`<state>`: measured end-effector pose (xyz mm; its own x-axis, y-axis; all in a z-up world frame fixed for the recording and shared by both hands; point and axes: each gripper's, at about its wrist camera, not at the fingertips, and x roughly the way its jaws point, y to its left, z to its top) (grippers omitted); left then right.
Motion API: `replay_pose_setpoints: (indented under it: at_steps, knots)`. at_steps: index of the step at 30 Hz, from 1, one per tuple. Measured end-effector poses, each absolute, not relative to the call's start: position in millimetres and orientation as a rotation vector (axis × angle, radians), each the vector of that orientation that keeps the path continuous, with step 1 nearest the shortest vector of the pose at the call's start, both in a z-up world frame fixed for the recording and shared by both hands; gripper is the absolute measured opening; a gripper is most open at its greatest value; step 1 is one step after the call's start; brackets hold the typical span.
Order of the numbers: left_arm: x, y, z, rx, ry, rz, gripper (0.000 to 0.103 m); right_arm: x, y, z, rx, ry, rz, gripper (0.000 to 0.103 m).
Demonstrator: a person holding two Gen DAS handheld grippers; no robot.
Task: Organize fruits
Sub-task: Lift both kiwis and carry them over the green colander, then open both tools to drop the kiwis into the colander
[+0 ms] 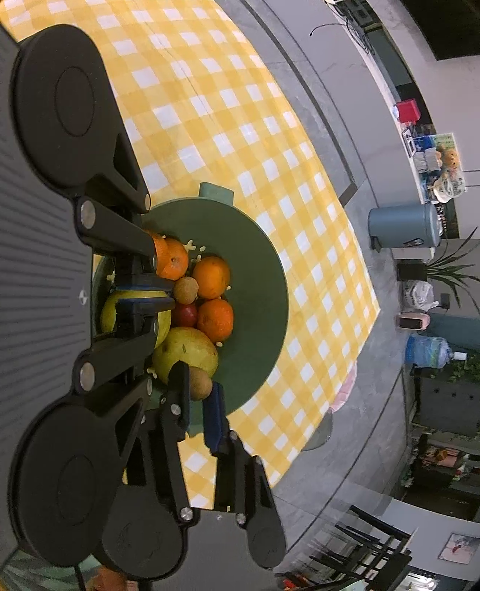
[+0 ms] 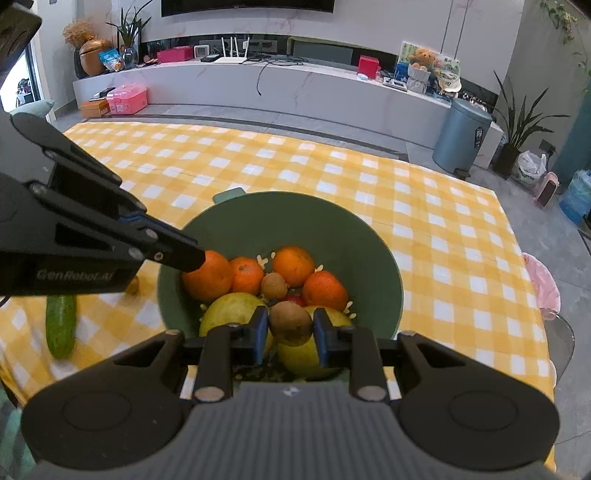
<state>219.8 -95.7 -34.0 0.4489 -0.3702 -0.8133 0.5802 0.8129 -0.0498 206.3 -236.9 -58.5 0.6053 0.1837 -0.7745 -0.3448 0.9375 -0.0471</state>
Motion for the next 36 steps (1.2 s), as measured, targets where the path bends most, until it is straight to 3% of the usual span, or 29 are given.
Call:
replay_pose_setpoints:
  at_steps: [27,36]
  knots:
    - [251,-102,-77,0.254,1.078,-0.637,0.003,249,-223,-90,-0.276,0.932,0.352,0.023]
    - [250,-97,-76,0.216,1.086,-0.622,0.010,247,-221,-91,-0.289,0.924,0.350,0.027]
